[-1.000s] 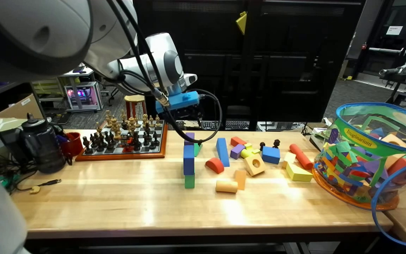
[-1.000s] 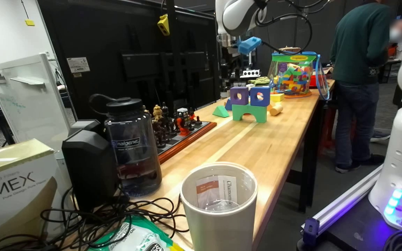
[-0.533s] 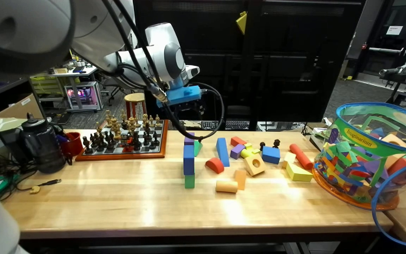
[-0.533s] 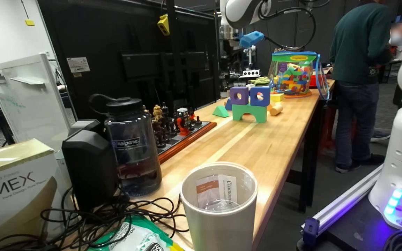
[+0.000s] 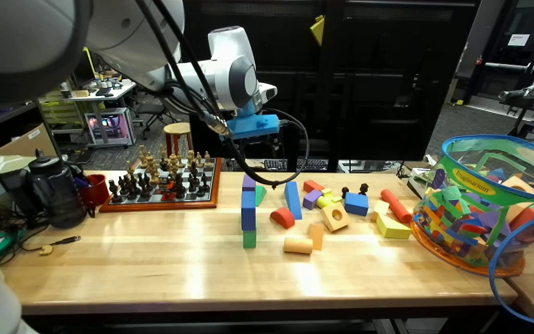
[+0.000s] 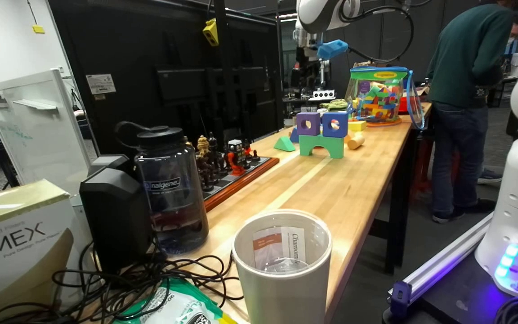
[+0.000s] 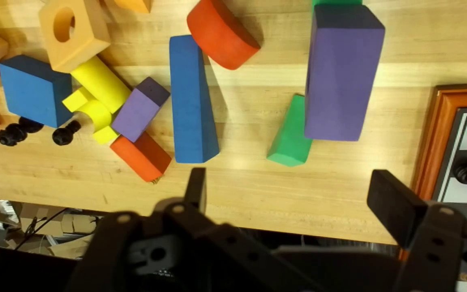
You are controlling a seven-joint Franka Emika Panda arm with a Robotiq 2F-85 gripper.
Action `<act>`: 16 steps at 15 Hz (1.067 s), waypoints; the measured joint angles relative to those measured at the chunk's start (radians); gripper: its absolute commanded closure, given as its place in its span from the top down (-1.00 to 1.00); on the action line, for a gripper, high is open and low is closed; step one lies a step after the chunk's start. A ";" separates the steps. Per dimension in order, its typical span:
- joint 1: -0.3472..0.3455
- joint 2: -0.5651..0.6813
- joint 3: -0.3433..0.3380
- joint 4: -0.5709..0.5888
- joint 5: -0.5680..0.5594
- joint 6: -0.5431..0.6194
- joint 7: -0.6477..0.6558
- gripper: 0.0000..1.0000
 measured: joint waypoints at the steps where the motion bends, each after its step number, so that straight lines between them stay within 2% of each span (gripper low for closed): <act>1: -0.005 0.000 -0.009 0.000 0.015 0.002 -0.020 1.00; 6: -0.031 0.005 -0.050 0.005 0.079 0.007 -0.112 1.00; 10: -0.046 0.027 -0.076 0.007 0.191 0.033 -0.201 1.00; 16: -0.056 0.110 -0.082 0.027 0.317 0.083 -0.277 1.00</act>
